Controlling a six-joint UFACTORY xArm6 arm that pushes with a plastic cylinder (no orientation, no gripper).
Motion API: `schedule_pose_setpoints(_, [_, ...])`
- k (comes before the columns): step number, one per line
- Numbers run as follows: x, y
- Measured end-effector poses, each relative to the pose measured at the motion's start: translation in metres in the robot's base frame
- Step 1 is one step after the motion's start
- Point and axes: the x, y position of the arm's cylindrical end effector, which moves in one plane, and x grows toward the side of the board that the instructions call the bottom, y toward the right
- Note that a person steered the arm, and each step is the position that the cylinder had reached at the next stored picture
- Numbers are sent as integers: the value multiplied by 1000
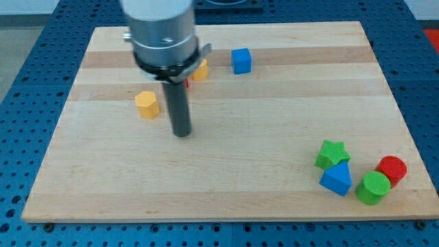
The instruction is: Put the yellow hexagon and green star together
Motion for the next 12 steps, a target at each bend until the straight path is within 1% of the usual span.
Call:
schedule_pose_setpoints(3, [-26, -93])
schedule_pose_setpoints(4, [-46, -98])
schedule_pose_setpoints(5, [-53, -91])
schedule_pose_setpoints(12, [-51, 95])
